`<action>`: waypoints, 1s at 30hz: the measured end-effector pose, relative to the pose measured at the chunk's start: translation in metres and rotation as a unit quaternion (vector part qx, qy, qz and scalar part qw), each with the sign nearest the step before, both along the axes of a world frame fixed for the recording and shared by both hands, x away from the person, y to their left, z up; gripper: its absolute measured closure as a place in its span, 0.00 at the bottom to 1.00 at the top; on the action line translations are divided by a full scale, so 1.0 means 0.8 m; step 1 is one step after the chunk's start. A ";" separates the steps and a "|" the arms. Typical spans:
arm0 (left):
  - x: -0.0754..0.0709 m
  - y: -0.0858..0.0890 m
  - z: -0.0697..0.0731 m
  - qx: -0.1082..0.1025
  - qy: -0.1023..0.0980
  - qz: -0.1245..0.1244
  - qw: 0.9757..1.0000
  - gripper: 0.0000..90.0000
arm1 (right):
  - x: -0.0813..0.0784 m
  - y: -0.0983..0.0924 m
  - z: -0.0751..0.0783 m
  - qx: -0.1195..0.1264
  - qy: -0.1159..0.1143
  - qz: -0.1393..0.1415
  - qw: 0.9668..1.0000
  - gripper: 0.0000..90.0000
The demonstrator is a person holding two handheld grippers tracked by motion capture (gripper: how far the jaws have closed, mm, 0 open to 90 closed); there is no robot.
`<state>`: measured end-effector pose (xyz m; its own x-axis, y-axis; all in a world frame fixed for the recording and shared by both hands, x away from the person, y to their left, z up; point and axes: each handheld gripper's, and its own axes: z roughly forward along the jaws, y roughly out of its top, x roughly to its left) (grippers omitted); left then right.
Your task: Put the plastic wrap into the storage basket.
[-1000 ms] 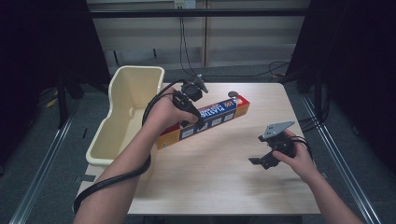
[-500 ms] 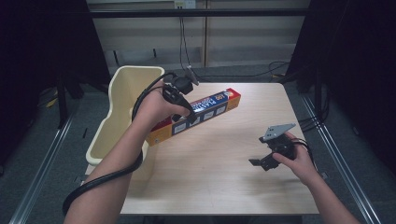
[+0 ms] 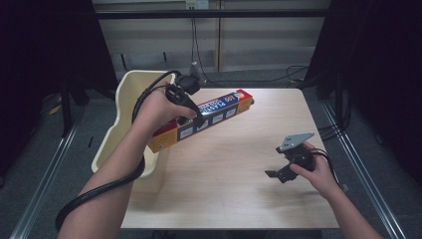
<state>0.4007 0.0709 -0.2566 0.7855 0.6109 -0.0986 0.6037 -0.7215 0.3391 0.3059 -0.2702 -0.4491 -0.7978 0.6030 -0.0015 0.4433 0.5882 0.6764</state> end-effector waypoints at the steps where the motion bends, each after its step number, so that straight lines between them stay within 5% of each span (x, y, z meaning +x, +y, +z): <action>1: 0.000 0.001 0.001 -0.003 0.001 0.002 1.000 0.44 | 0.000 0.000 0.000 0.000 0.000 0.000 1.000 0.03; 30: -0.001 0.054 0.037 -0.011 0.004 0.075 0.997 0.45 | -0.001 -0.003 -0.003 0.006 -0.001 -0.003 1.000 0.03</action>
